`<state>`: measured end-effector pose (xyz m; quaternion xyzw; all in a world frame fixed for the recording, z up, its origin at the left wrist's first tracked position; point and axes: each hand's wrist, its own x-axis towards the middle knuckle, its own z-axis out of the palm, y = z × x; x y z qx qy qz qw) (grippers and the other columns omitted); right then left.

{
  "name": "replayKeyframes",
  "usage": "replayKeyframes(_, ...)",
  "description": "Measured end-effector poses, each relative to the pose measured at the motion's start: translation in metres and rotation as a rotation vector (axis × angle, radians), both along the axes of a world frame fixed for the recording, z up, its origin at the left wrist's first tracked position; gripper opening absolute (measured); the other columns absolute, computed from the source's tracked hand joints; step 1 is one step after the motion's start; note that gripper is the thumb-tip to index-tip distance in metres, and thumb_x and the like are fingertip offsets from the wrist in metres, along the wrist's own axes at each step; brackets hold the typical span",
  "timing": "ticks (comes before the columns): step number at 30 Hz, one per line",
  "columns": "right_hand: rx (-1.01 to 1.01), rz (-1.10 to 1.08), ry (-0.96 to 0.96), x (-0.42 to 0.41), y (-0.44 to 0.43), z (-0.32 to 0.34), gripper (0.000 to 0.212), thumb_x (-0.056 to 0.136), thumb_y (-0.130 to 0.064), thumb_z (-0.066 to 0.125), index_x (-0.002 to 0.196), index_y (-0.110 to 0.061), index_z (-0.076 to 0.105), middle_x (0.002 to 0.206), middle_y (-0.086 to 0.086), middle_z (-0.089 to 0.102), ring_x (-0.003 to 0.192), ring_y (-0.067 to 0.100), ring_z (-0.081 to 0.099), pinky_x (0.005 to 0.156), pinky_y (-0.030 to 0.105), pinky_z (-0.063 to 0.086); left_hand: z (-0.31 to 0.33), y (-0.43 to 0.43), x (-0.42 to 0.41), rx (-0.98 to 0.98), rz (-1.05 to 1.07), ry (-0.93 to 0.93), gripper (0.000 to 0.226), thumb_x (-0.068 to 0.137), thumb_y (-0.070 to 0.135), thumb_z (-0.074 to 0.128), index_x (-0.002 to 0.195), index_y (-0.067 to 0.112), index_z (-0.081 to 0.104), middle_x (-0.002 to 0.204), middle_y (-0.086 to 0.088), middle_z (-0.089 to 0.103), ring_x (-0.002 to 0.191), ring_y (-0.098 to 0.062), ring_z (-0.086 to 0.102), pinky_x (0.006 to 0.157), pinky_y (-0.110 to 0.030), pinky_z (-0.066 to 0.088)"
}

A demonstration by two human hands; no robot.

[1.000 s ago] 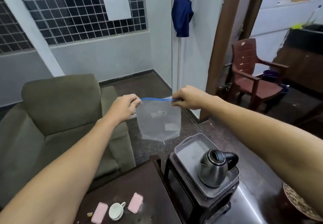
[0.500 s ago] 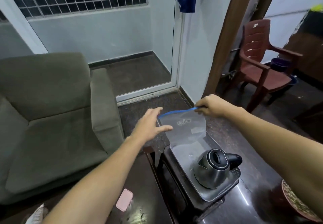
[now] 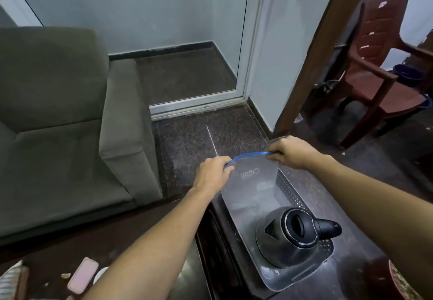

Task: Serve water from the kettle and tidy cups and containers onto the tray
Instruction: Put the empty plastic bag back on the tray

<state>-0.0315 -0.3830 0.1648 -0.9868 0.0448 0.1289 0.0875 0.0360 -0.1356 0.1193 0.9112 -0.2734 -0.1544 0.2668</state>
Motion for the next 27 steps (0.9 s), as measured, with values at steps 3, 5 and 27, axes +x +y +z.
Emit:
replayKeyframes(3,-0.019,0.001,0.004,0.006,-0.016,-0.021,0.013,0.095,-0.036,0.066,0.098,-0.025,0.073,0.090,0.002,0.073,0.088,0.029,0.066,0.077,0.044,0.055,-0.020,-0.016,0.003,-0.006,0.023,0.030,0.017,0.098,0.030,0.061,0.081,0.024,0.060,0.091,-0.011,0.073,0.097,-0.038,0.065,0.076,-0.041,0.048)
replayKeyframes(5,-0.022,0.001,0.008,0.010,-0.027,-0.034,0.014,0.095,-0.035,0.066,0.096,-0.024,0.073,0.088,0.003,0.072,0.088,0.030,0.066,0.076,0.043,0.055,-0.033,-0.027,0.005,-0.003,0.034,0.040,0.017,0.098,0.030,0.062,0.081,0.025,0.061,0.092,-0.011,0.074,0.097,-0.038,0.066,0.079,-0.042,0.050)
replayKeyframes(27,0.070,0.298,0.557,0.032,-0.001,-0.199,0.034,0.090,-0.027,0.063,0.123,-0.019,0.064,0.123,0.003,0.067,0.117,0.028,0.058,0.100,0.032,0.046,-0.112,-0.062,0.034,0.023,0.154,0.006,0.016,0.099,0.038,0.059,0.106,0.028,0.069,0.103,0.003,0.074,0.100,-0.028,0.067,0.083,-0.041,0.054)
